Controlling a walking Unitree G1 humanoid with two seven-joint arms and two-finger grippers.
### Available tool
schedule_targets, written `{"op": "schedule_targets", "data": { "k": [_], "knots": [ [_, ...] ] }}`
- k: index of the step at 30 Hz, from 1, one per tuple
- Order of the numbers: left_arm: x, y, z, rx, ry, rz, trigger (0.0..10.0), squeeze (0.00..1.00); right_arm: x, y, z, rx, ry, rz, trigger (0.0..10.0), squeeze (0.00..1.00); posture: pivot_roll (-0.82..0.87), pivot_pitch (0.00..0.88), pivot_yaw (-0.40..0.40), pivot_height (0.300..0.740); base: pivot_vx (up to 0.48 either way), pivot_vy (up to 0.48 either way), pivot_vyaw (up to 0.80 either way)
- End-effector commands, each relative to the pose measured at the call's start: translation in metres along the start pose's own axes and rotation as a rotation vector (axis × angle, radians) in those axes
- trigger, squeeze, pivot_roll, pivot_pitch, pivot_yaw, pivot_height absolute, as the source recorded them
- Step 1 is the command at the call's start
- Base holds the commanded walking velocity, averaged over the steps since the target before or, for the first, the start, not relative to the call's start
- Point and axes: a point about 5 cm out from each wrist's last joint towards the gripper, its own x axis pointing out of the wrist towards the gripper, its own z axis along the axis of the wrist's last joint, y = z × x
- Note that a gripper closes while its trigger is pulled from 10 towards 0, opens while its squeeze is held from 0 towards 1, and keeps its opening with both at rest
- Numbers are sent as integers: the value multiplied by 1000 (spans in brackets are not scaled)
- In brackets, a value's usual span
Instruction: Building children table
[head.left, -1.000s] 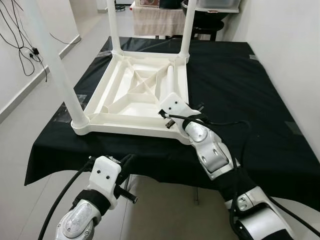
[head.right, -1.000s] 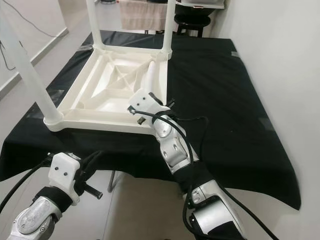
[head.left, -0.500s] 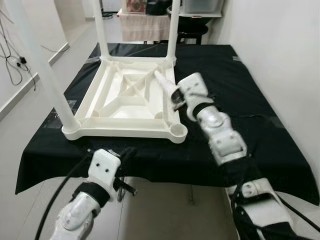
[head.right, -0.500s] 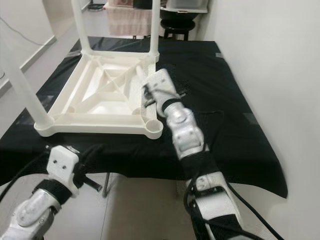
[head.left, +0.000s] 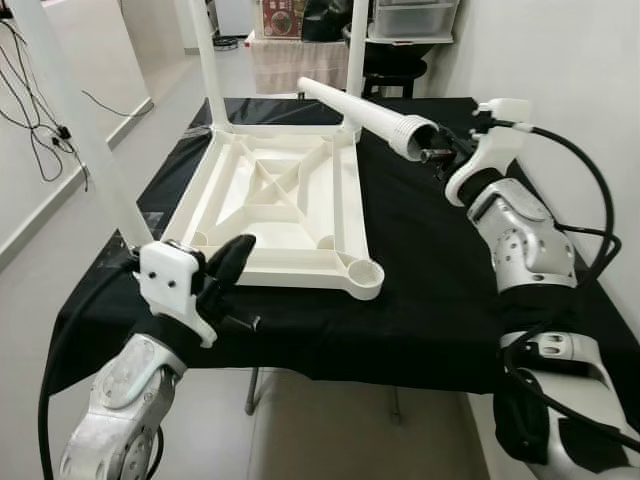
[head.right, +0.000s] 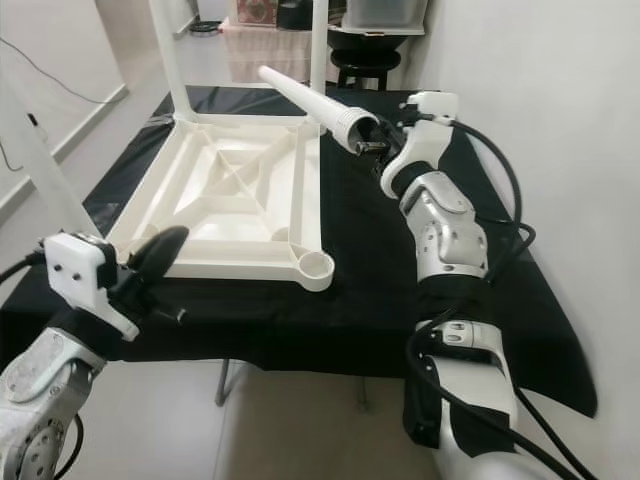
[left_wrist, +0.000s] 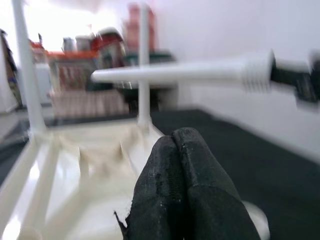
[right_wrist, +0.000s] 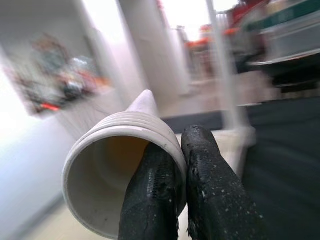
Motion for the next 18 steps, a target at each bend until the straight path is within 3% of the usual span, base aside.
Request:
{"op": "schedule_targets", "data": {
  "k": [1,4,5,6,7,9,11,12,15,18],
  "knots": [
    [7,9,9,-124,-53,33,10000,0,-7,5,11,90,-71,126,0,0,-32,42,12,740,0,0,0],
    [10,11,13,-159,-77,39,10000,0,-8,6,12,103,-81,147,0,0,-32,42,12,740,0,0,0],
    [14,17,21,-240,-127,60,10000,0,-11,5,15,135,-103,173,0,0,-32,43,12,740,0,0,0],
    [14,17,21,-240,-127,60,10000,0,-11,5,15,135,-103,173,0,0,-32,43,12,740,0,0,0],
    [18,24,29,-333,-186,81,10000,1000,-13,4,19,160,-126,193,0,0,-37,42,16,740,0,0,0],
    [18,24,29,-333,-186,81,10000,1000,-13,4,19,160,-126,193,0,0,-37,42,16,740,0,0,0],
    [27,41,45,-531,-295,113,10000,1000,-17,4,25,182,-156,245,0,0,-39,43,20,740,0,0,0],
    [27,41,45,-531,-295,113,10000,1000,-17,4,25,182,-156,245,0,0,-39,43,20,740,0,0,0],
    [36,60,60,-705,-403,135,10000,1000,-25,11,30,185,-163,357,0,0,-45,44,20,740,0,0,0],
    [39,70,64,-750,-436,152,10000,1000,-29,17,32,193,-167,420,0,0,-47,43,21,740,0,0,0]
  ]
}}
